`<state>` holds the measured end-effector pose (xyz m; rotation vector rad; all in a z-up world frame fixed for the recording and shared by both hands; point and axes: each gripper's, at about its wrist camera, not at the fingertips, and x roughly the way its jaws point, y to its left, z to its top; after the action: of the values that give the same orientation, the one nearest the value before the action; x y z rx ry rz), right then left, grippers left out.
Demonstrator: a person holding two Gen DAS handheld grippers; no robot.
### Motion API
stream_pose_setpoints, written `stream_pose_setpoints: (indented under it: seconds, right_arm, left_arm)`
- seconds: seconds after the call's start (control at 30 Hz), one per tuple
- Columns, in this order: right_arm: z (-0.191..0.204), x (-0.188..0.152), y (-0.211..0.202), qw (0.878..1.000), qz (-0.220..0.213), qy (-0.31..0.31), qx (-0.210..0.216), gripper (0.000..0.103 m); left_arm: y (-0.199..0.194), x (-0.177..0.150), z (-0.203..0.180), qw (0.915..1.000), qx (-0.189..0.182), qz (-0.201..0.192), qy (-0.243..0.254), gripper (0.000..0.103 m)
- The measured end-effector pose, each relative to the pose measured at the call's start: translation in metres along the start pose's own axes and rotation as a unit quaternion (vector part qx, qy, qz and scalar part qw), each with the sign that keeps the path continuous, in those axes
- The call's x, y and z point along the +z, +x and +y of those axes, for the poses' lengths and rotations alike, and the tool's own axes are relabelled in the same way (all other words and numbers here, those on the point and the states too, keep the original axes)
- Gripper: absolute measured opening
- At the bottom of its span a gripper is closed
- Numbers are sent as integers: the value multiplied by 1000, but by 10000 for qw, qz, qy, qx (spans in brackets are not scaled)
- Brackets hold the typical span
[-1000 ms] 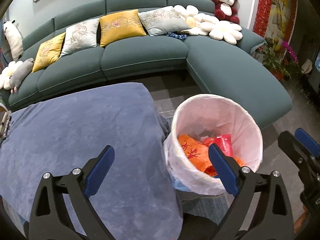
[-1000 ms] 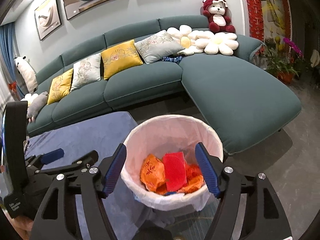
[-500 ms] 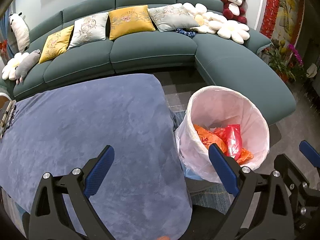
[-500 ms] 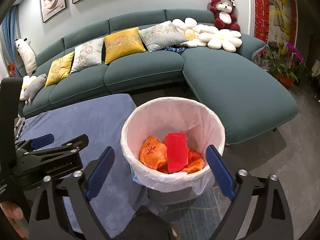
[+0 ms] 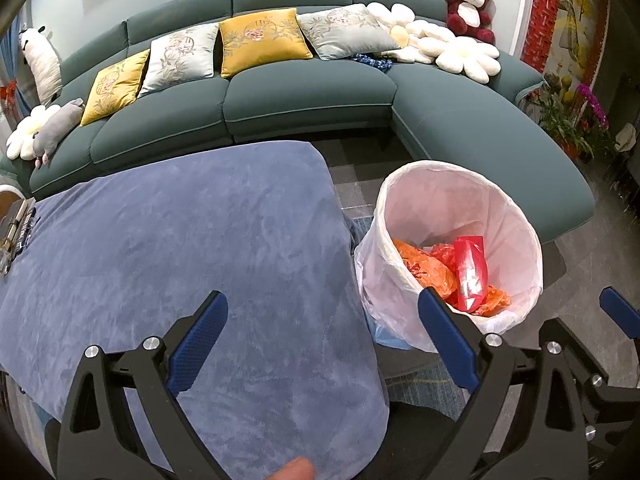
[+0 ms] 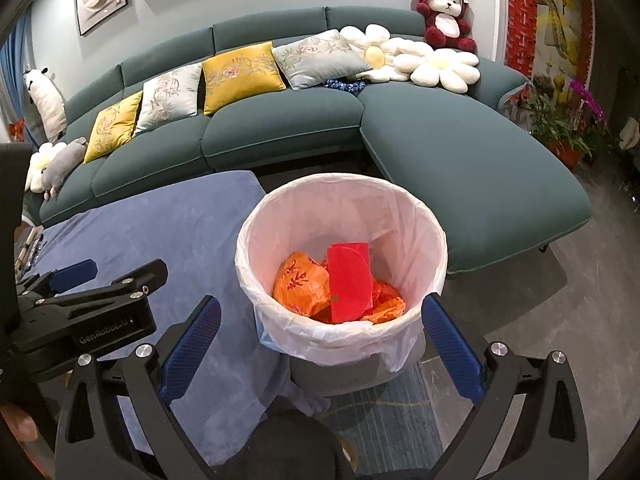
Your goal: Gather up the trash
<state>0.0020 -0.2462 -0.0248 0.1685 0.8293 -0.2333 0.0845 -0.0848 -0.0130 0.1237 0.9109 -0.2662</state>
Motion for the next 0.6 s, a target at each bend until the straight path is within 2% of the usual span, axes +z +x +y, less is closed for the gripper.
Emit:
stream_pose_setpoints:
  seconds: [0.6]
  right_arm:
    - [5,-9,1,10000,81,-8,49,97]
  left_arm:
    - [-2,-11,-2,9999,94,59,-60,92]
